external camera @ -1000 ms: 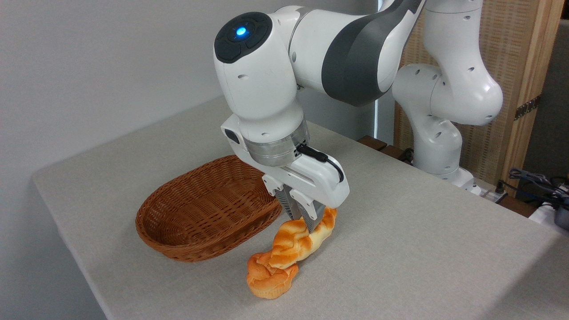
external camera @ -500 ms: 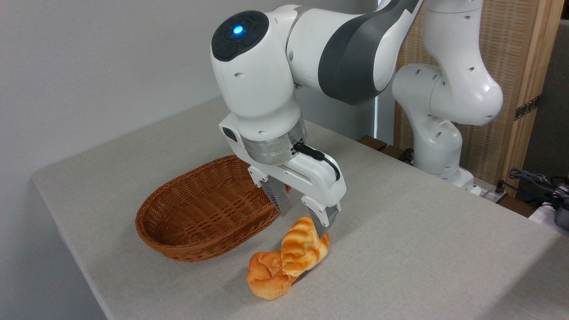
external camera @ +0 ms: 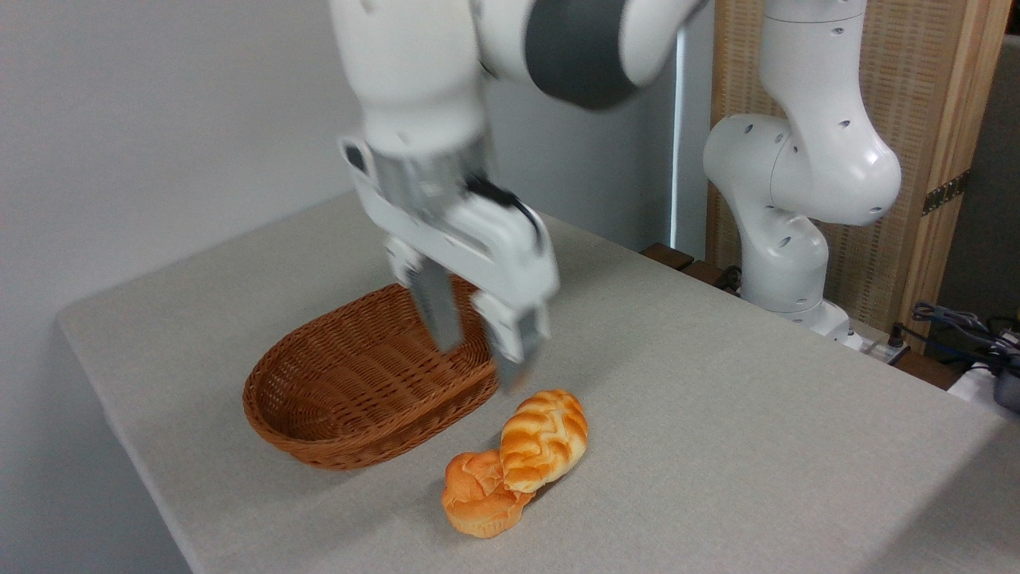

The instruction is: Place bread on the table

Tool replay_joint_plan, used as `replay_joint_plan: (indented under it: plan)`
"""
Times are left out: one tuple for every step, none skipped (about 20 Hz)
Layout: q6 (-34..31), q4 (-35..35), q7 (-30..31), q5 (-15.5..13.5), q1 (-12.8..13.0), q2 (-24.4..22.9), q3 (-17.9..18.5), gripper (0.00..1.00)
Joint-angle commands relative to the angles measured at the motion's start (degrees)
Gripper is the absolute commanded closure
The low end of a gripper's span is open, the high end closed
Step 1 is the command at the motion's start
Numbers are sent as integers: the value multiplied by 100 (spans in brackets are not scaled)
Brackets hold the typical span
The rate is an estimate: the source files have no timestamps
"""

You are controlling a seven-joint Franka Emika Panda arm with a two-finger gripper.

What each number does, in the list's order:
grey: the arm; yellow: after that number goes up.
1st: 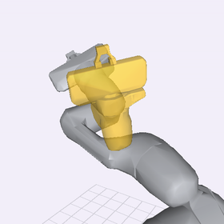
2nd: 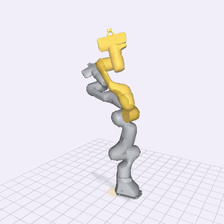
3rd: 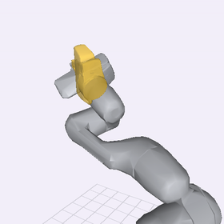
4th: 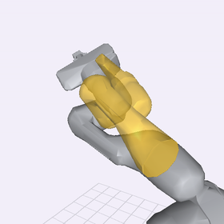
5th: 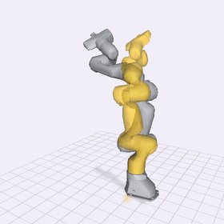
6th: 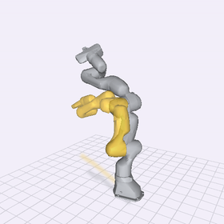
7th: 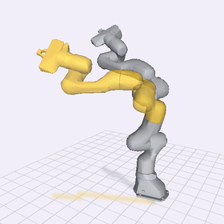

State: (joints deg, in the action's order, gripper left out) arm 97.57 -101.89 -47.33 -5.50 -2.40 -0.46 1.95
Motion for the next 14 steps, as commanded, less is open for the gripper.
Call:
replay_joint_plan:
  plan:
    - [446,266,-22,-39,20,2,-265,0]
    - [656,266,-22,-39,20,2,-282,0]
    - [771,266,-13,-39,20,11,-326,0]
    - [973,266,-4,-39,20,29,-405,0]
    - [1053,266,5,-39,20,29,-423,0]
    - [1115,266,5,-39,20,55,-423,0]
    - [1115,266,-4,-30,20,64,-423,0]
    - [1115,266,-4,-30,20,73,-423,0]
    - [1115,266,-4,-39,20,90,-423,0]
    - [1115,266,-13,-39,20,90,-423,0]
    - [1115,266,-13,-56,20,99,-432,0]
    - [1115,266,-4,-100,20,99,-432,0]
    - [1115,266,-13,-135,20,99,-432,0]
    - [1124,266,-22,-153,20,99,-432,0]
